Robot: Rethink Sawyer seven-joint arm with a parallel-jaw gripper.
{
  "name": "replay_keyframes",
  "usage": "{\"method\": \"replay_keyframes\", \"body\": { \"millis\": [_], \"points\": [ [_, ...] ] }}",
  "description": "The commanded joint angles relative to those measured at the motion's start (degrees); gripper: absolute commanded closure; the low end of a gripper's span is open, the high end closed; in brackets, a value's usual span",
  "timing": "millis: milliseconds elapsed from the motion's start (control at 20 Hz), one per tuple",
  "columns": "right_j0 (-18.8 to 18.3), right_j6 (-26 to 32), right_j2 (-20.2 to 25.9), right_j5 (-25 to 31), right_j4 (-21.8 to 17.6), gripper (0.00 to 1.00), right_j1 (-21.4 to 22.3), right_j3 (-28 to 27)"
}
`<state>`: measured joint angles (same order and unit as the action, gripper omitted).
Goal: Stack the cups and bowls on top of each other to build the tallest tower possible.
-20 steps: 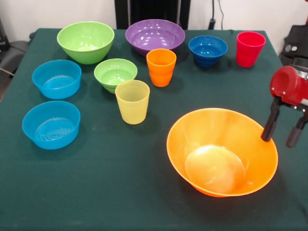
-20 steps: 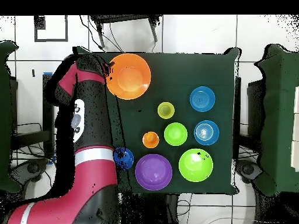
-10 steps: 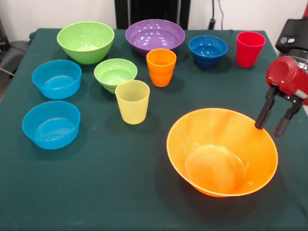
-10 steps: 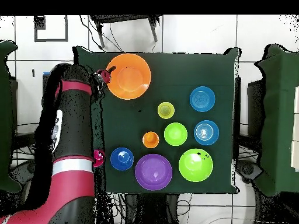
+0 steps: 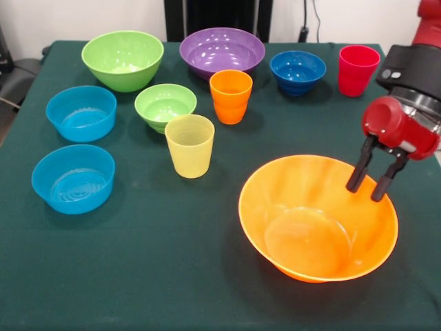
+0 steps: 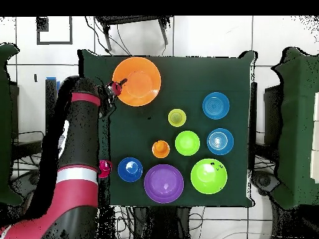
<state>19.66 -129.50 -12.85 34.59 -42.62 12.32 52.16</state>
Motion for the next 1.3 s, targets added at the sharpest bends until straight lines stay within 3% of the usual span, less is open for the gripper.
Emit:
{"method": "replay_keyframes", "body": {
  "millis": [50,550,1300],
  "points": [
    [2.89,-15.78,-0.98,-3.56,-0.08,0.0,-4.61,2.23],
    [2.29,-10.21,0.33,-0.95,4.93,0.0,-3.6,2.6],
    [2.45,-5.82,-0.08,1.59,8.51,0.0,-2.46,2.49]
  ]
}}
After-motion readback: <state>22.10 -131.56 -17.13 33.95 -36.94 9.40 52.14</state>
